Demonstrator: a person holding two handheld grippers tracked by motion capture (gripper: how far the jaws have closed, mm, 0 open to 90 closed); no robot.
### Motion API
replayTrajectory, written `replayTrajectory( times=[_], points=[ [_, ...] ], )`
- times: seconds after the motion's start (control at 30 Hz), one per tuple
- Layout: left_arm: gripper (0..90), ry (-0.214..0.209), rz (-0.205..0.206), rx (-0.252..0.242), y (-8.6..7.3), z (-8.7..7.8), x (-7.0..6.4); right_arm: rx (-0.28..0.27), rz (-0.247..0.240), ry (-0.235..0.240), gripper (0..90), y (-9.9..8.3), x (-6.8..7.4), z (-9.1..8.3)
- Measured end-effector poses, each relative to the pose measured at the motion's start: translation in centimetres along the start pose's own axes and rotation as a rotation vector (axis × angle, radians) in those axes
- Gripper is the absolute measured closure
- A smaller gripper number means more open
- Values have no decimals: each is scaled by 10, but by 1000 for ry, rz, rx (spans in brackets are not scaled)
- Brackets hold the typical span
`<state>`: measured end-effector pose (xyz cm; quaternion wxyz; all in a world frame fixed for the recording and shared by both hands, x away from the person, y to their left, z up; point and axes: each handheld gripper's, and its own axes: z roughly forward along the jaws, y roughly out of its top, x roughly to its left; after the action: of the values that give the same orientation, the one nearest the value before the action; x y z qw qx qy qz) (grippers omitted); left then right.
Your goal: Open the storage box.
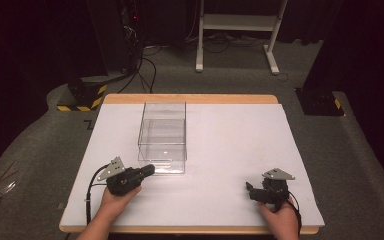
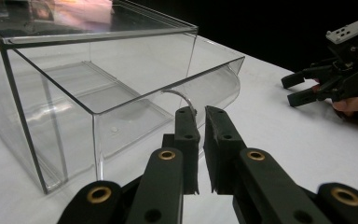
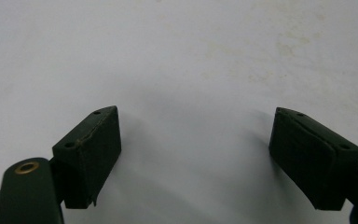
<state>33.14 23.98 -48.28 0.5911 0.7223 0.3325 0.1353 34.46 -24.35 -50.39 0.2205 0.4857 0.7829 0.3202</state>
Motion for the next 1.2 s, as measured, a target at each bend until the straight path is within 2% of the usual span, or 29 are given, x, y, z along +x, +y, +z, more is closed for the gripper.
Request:
replayTrajectory(
  times=[0.63, 0.93, 1.2],
  points=[
    [845, -32, -1, 6, -9, -14, -18, 1, -1, 0, 168, 0, 0, 0],
    [850, -54, 17, 29, -13, -20, -28, -1, -4, 1, 177, 0, 0, 0],
    [850, -76, 21, 41, -18, -33, -36, -3, -4, 3, 184, 0, 1, -1]
  ],
)
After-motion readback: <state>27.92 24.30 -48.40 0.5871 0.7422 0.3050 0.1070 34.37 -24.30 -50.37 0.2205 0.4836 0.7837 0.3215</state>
